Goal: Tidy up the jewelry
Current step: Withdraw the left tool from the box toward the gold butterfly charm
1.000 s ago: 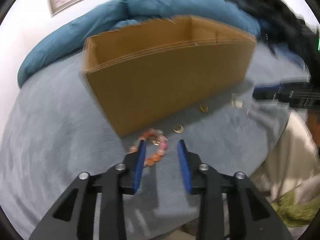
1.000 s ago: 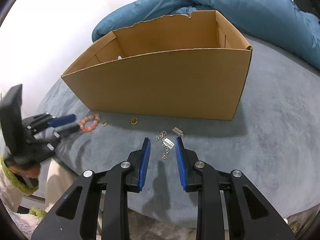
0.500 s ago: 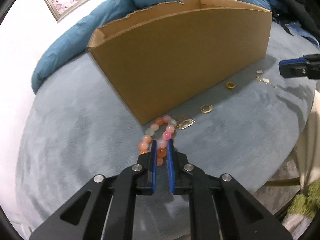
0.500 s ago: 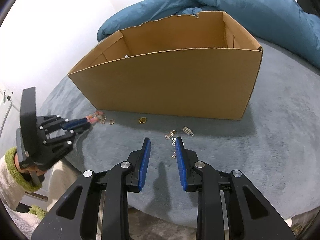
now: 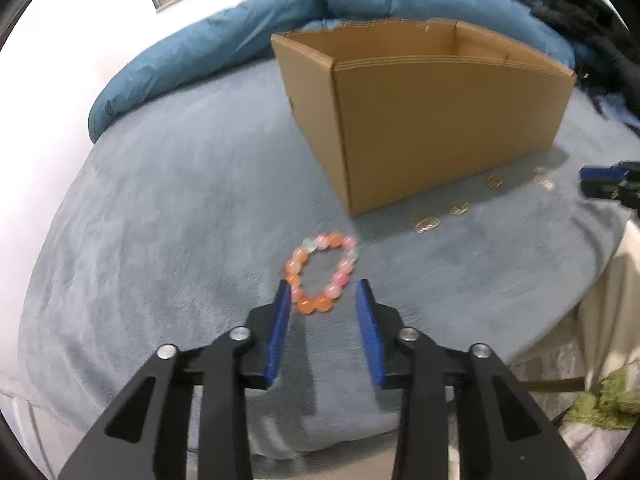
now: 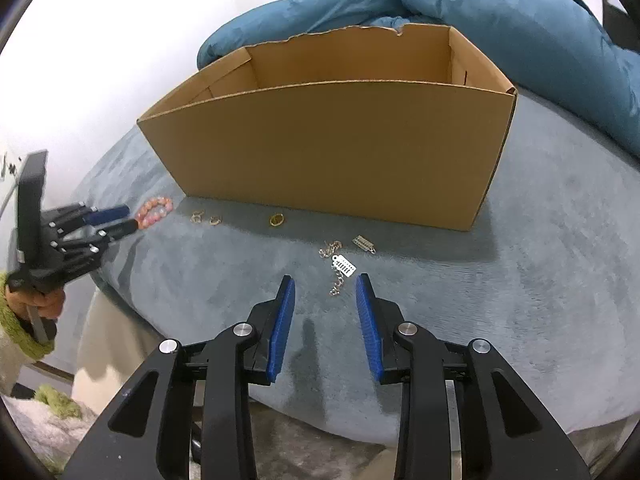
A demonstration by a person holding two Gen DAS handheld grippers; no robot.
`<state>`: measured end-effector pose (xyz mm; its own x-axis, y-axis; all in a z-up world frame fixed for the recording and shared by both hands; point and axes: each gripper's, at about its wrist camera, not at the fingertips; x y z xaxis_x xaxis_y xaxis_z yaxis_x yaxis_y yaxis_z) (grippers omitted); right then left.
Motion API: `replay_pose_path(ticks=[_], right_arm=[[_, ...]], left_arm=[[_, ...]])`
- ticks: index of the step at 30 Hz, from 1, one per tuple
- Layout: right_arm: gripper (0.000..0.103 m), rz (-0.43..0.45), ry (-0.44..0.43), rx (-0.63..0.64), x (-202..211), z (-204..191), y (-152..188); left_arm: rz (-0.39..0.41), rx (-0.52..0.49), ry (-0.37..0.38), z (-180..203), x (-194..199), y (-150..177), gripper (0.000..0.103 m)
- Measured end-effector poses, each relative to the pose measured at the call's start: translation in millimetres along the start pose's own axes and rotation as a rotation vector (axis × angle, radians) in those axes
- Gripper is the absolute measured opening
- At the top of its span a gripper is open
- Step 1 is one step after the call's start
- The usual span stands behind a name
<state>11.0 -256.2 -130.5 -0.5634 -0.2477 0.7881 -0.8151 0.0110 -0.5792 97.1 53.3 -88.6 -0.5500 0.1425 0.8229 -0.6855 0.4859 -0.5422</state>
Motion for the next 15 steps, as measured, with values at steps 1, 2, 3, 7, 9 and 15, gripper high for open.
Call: replay_pose_path(ticks=[1,2,3,7,9,15], right_arm=[[0.031,0.000,0.003,0.007,-1,-1,0],[0.031,0.000,0.005,0.016,-2,-1,1],[0.031,0.001,0.007,0.026,-2,-2,1],[0.031,0.003,0.015,0.069,-7,-6,3],[0.031,0.003,0.016,0.083,-10,-7,4],[0.028,0.013,0.009,0.113,-17,-9,4]], left_arm=[[0.021,0.005,0.022,3,6,-2,0.036],[0.033,0.007,0.035,4,7,-4,0.036],[0.047,0.009,0.051,7,10,-5,0.036],[0.091,-0.017,0.140,23,12,-14,0.036],[0.089,-0.050,0.152,33,7,-15,0.036],[0.074,-0.108,0.171,51,-18,-24,0.036]])
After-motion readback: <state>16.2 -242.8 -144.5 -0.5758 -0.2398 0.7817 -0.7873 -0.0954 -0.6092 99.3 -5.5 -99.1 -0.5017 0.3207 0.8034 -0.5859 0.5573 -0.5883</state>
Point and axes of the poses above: each gripper's, at about its wrist camera, not at the fingertips, and x roughly against the way its jaws point, z to its right, y to its underside
